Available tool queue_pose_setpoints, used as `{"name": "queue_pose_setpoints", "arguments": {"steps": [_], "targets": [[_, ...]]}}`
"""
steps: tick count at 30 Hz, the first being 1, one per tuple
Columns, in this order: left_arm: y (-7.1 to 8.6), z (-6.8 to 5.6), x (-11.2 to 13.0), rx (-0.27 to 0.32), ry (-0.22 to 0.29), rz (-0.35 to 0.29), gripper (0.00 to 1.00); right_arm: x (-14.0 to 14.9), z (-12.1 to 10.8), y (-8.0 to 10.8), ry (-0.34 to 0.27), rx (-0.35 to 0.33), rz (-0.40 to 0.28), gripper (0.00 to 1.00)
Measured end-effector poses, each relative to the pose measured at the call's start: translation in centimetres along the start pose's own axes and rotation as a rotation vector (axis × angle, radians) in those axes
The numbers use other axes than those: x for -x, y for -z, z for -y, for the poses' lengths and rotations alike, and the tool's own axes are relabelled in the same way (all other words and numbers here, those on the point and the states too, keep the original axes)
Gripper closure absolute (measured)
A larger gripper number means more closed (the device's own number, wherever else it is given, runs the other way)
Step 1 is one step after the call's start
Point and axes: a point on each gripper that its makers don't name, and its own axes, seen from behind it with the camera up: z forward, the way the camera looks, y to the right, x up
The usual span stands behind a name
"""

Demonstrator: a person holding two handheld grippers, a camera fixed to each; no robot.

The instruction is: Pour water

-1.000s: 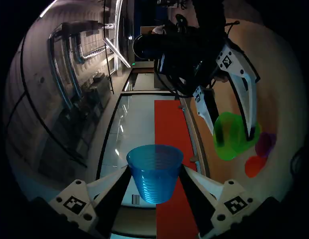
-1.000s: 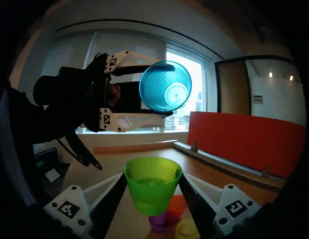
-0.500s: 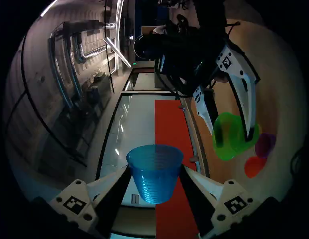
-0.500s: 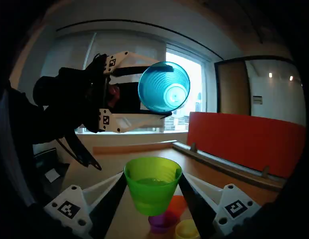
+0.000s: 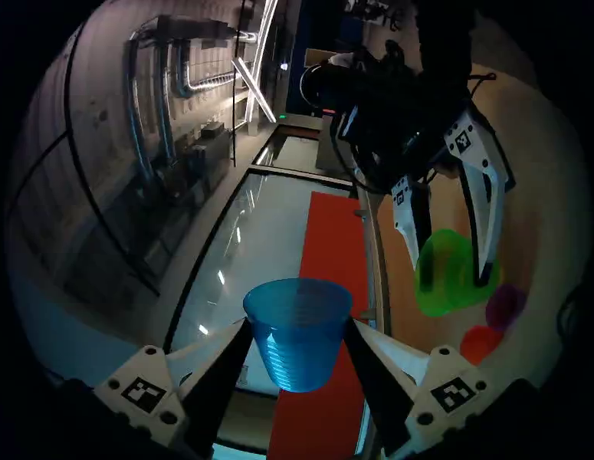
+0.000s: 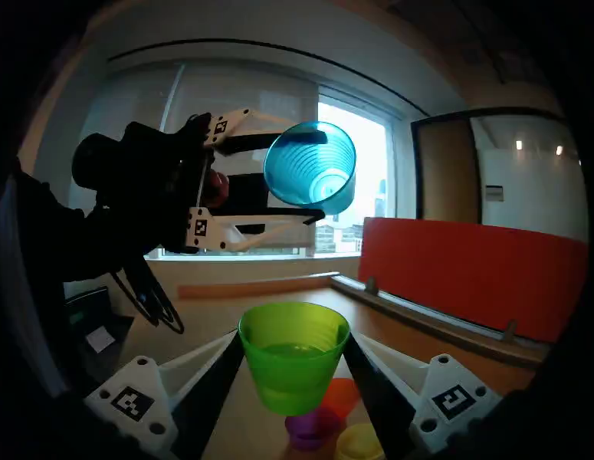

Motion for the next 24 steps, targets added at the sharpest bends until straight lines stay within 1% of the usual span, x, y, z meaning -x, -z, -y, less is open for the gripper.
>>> {"name": "queue_pose_setpoints", "arguments": {"steps": [8,11,17,21,24], "targets": [[0.3,-0.3,0.8,-0.006,0.145,-0.001,0.17,-0.2,0.0,0.2,0.003,0.004,-0.002,0.10],[0.4,-0.1,1.1,-0.015,0.211,0.000,0.17,-0.3,-0.1,0.3,0.002,0.007,-0.006,0.10],[0.6,0.1,1.4,-0.019,0.360,-0.003,0.17,-0.4,-0.2,0.5,0.003,0.008,-0.012,0.10],[0.9,-0.1,1.6,-0.010,0.448,0.000,0.17,-0.6,-0.3,0.6,0.007,0.010,-0.016,0.10],[1.1,-0.4,1.8,0.003,0.502,0.000,0.17,-0.6,-0.3,0.7,0.008,0.010,-0.018,0.10]]}}
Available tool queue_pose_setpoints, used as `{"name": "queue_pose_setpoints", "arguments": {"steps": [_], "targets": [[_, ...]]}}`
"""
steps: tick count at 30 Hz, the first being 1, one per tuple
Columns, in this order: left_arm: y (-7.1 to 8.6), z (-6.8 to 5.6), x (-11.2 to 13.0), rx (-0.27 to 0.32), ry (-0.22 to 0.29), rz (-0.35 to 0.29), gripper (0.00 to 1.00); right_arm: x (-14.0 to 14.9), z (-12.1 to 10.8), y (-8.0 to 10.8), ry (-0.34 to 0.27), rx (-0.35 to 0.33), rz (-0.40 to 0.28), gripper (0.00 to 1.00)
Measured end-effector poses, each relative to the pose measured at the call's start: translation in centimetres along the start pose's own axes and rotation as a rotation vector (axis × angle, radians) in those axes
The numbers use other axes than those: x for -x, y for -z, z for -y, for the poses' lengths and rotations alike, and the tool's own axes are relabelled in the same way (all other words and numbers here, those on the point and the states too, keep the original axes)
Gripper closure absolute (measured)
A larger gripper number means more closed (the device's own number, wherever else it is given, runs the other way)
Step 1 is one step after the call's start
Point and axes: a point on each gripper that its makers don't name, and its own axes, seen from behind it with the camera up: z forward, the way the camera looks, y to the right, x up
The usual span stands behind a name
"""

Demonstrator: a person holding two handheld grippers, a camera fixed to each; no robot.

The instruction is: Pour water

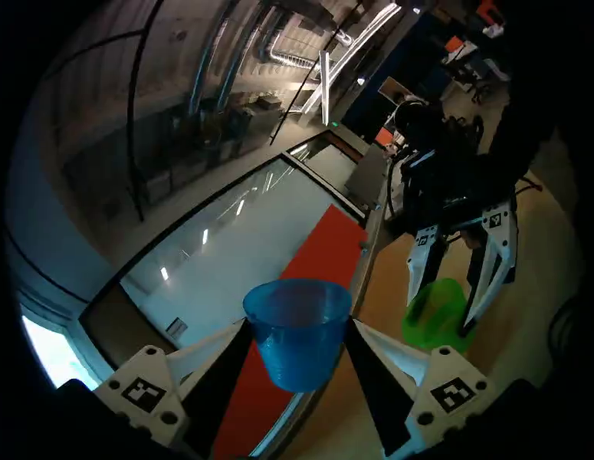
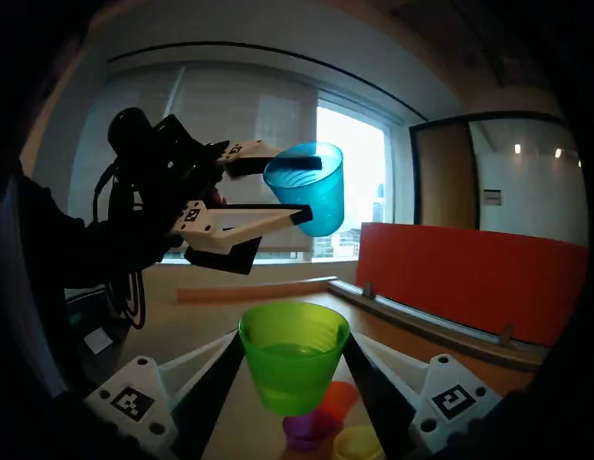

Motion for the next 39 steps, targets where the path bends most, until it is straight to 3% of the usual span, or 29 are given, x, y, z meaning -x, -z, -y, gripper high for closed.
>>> {"name": "queue_pose_setpoints", "arguments": {"steps": [15,24,30,39], "targets": [[-0.2,0.2,1.1,0.015,0.332,0.013,0.17,-0.4,0.1,0.4,0.004,0.005,-0.008,0.10],[-0.1,0.5,2.7,0.008,0.488,0.066,0.17,-1.0,0.1,0.4,0.009,0.006,-0.016,0.10],[-0.1,0.7,2.4,0.014,0.625,0.047,0.17,-1.1,0.3,0.5,0.013,0.008,-0.018,0.10],[-0.2,0.5,1.6,0.043,0.753,0.031,0.17,-1.6,0.2,0.5,0.014,0.012,-0.022,0.10]]}}
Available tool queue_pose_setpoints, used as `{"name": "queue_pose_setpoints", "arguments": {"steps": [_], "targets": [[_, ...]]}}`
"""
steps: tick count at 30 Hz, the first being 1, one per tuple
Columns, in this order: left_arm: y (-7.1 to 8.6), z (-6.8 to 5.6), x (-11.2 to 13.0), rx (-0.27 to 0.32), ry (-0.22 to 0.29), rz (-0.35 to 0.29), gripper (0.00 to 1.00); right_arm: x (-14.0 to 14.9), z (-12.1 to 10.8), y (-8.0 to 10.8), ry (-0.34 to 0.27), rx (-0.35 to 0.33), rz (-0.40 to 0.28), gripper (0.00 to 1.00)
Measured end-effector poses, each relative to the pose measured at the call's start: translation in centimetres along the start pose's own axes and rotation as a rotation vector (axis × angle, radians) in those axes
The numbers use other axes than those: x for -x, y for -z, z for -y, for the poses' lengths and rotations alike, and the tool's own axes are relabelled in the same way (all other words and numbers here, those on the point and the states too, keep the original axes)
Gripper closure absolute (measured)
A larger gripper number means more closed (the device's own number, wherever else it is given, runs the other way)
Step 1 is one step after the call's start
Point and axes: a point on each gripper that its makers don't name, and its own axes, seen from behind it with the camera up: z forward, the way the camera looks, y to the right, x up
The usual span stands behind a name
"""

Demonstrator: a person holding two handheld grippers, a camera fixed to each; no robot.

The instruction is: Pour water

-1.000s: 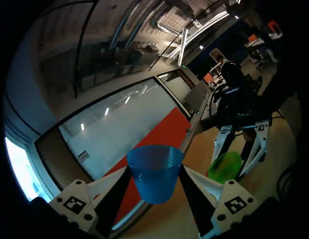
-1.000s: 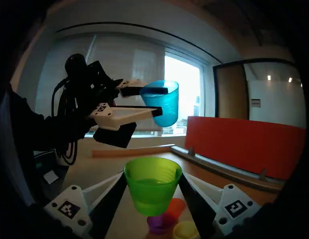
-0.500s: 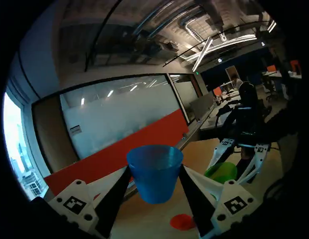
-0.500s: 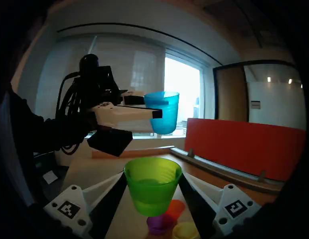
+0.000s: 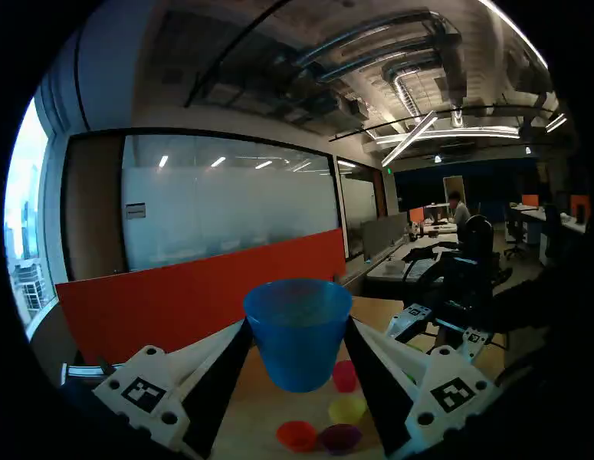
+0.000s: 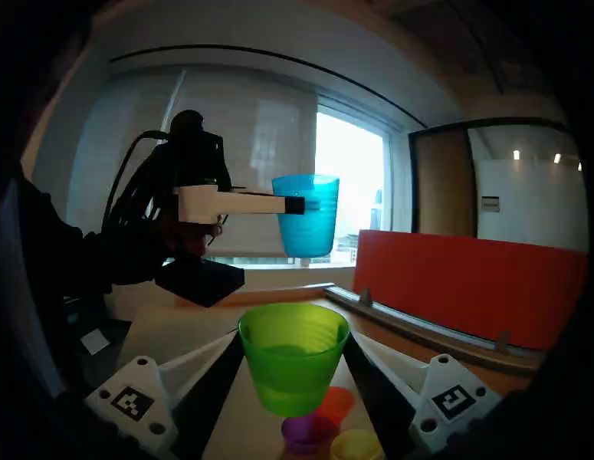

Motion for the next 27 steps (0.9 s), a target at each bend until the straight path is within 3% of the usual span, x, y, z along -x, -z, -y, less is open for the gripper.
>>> {"name": "queue_pose_setpoints", "arguments": {"steps": [5,14,27], "targets": [[0.2,0.1,0.1,0.000,0.016,0.003,0.17,-0.1,0.2,-0.1,0.004,-0.002,0.002,0.10],[0.8,0.8,1.8,-0.023,-0.011,0.049,0.17,0.1,0.3,-0.1,-0.003,-0.004,0.007,0.10],[1.9,1.6,3.8,-0.035,0.016,0.097,0.17,0.5,0.3,0.9,-0.032,-0.005,0.039,0.10]]}}
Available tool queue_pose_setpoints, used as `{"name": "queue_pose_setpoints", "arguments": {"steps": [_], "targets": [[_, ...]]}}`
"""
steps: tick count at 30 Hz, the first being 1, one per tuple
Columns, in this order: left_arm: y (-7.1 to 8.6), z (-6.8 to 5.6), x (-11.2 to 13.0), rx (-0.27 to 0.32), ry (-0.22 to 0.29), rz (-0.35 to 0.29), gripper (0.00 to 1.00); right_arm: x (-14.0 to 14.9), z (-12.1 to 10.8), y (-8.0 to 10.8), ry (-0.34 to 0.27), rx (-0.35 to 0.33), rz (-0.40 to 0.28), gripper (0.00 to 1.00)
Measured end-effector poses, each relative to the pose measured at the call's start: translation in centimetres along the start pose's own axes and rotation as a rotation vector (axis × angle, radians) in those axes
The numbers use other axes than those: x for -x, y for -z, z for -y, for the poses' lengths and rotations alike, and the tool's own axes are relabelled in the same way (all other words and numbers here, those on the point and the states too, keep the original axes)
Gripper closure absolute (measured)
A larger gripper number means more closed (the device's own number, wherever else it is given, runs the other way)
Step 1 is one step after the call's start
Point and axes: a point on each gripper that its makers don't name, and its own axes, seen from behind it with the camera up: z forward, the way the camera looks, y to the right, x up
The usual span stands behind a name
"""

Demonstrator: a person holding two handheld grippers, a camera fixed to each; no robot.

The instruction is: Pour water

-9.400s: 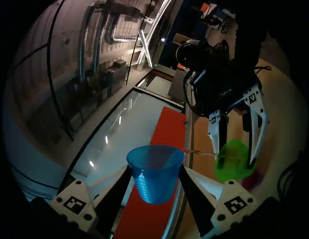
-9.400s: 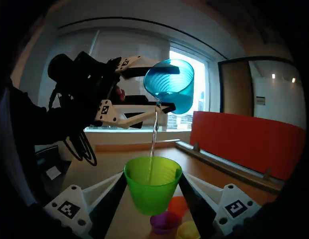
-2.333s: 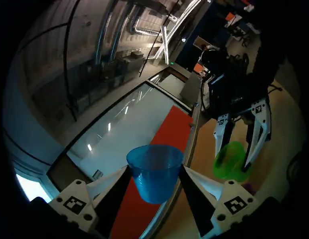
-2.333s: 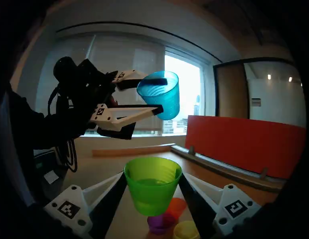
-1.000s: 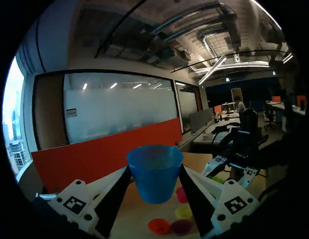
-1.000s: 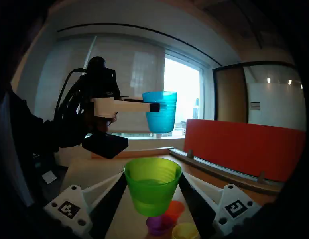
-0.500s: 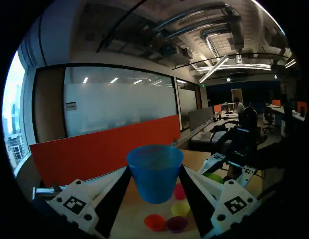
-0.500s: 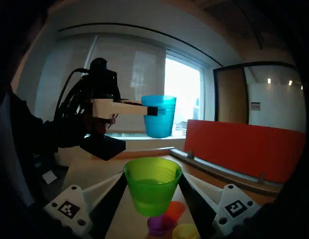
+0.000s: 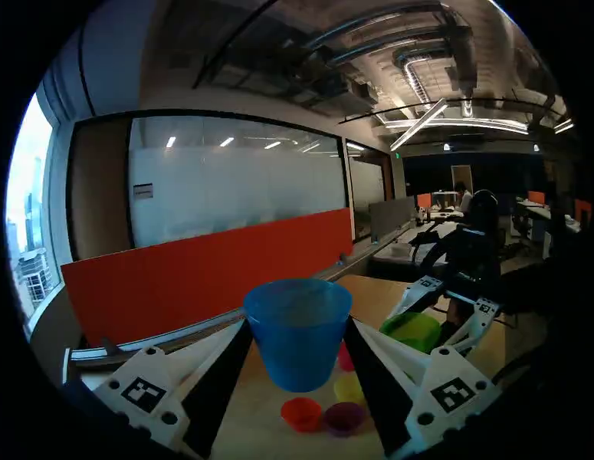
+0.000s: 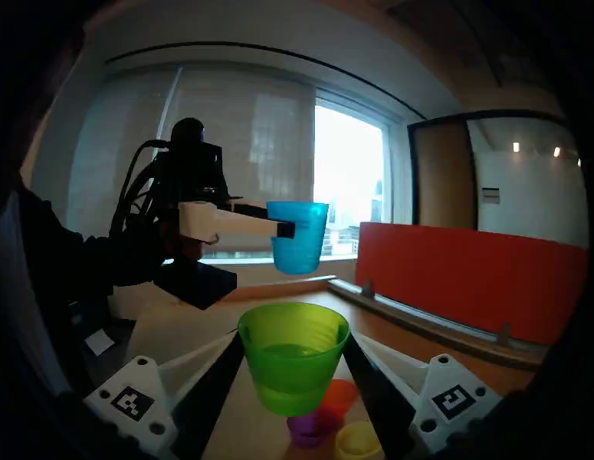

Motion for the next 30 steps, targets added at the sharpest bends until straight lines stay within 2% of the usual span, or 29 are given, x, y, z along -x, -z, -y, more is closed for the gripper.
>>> {"name": "queue_pose_setpoints", "arguments": {"steps": [14,30], "targets": [[0.8,0.0,3.5,0.001,0.017,0.062,0.17,0.7,-0.2,2.0,-0.012,0.009,0.036,0.10],[1.0,-1.3,9.1,0.027,-0.001,0.181,0.17,2.2,-0.1,3.3,-0.031,-0.001,0.088,0.10]]}}
